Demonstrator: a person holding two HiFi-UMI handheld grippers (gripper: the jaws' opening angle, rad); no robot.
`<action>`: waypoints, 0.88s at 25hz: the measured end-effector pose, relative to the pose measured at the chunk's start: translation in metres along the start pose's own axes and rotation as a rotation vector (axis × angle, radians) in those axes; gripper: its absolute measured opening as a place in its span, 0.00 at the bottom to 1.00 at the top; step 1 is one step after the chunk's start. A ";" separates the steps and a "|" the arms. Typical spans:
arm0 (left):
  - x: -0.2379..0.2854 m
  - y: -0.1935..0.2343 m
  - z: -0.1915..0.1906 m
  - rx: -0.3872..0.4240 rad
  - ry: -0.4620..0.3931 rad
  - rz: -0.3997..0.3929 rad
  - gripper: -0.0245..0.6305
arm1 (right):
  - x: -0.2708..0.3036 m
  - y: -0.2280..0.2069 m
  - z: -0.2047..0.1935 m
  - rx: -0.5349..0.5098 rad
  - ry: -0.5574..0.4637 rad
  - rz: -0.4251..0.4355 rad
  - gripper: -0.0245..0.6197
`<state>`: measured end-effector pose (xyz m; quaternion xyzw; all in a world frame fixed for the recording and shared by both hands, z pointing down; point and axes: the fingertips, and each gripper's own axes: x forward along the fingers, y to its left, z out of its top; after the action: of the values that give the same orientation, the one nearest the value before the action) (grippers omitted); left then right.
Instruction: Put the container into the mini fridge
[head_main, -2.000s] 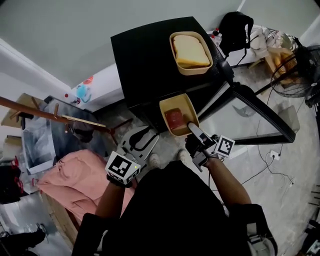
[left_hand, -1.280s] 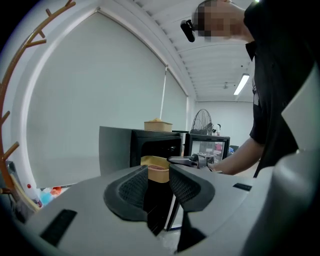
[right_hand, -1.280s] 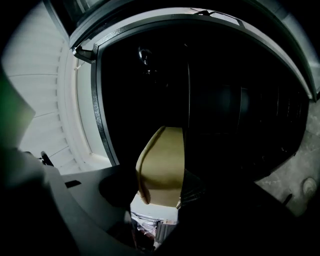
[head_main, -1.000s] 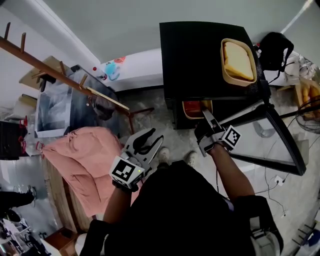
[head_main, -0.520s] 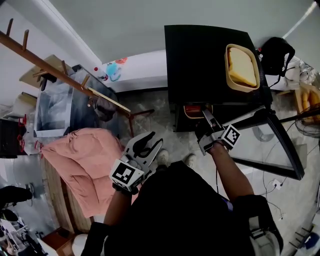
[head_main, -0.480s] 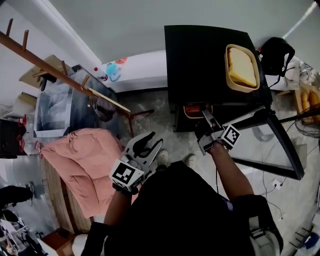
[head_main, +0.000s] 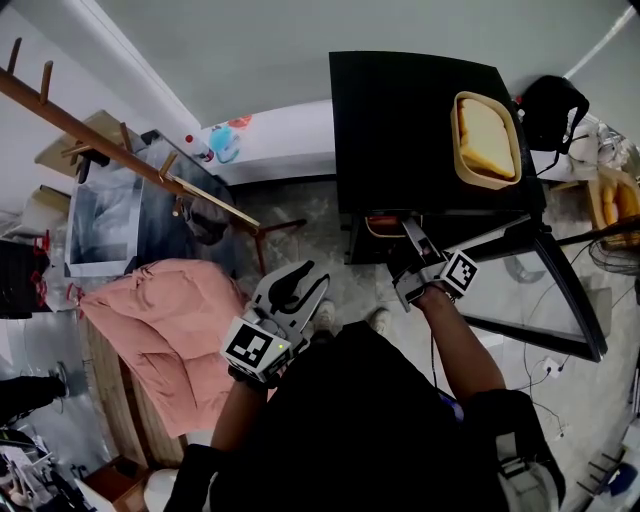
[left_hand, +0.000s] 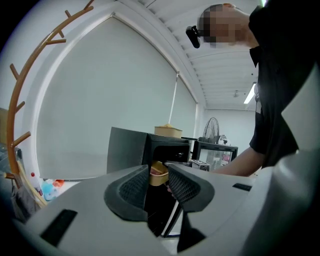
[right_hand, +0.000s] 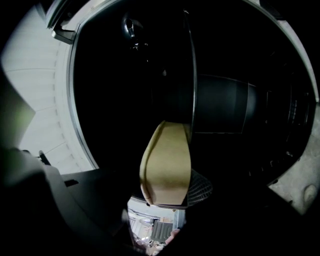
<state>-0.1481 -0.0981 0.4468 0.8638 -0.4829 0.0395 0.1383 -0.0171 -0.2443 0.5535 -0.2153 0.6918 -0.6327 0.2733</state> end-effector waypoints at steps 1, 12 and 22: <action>0.000 0.000 -0.001 -0.005 0.004 -0.005 0.25 | 0.000 0.003 0.000 -0.006 0.003 0.014 0.46; 0.011 -0.006 -0.012 -0.005 0.023 -0.069 0.24 | -0.016 0.005 -0.012 -0.040 0.031 0.001 0.57; 0.017 -0.011 -0.022 -0.019 0.034 -0.114 0.24 | -0.029 0.011 -0.039 -0.200 0.091 -0.078 0.49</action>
<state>-0.1281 -0.1008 0.4688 0.8876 -0.4310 0.0418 0.1570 -0.0202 -0.1949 0.5474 -0.2394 0.7543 -0.5798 0.1938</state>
